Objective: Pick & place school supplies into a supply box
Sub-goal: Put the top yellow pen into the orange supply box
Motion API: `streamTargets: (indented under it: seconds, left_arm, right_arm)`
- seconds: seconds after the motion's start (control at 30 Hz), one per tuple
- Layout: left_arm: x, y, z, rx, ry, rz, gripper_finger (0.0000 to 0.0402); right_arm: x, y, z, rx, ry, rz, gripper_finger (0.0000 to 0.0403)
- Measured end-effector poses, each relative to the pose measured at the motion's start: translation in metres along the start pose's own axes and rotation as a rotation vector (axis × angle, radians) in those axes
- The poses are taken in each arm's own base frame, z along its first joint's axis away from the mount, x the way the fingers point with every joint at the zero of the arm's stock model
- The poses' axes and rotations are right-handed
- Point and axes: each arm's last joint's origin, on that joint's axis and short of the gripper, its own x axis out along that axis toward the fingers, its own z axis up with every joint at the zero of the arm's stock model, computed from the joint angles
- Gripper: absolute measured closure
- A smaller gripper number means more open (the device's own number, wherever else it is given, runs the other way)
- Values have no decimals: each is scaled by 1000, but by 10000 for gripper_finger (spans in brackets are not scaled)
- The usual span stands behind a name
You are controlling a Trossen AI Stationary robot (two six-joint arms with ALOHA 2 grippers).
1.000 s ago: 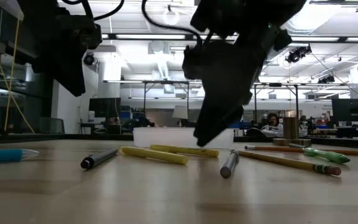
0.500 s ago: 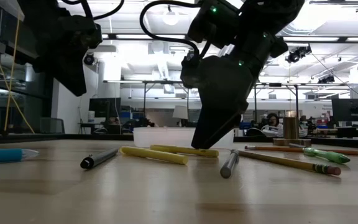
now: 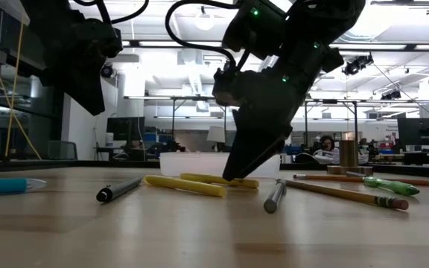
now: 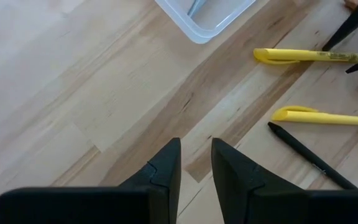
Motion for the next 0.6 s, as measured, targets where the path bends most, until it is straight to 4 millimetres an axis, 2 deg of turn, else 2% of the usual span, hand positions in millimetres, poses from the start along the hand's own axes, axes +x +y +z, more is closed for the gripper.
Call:
streamTargets:
  seconds: [0.3, 0.6]
  left_arm:
    - [0, 1, 0, 4, 0, 12, 284]
    - [0, 2, -1, 7, 5, 18, 284]
  right_arm:
    - [1, 1, 1, 20, -20, 5, 294]
    - [1, 1, 0, 46, -20, 0, 344]
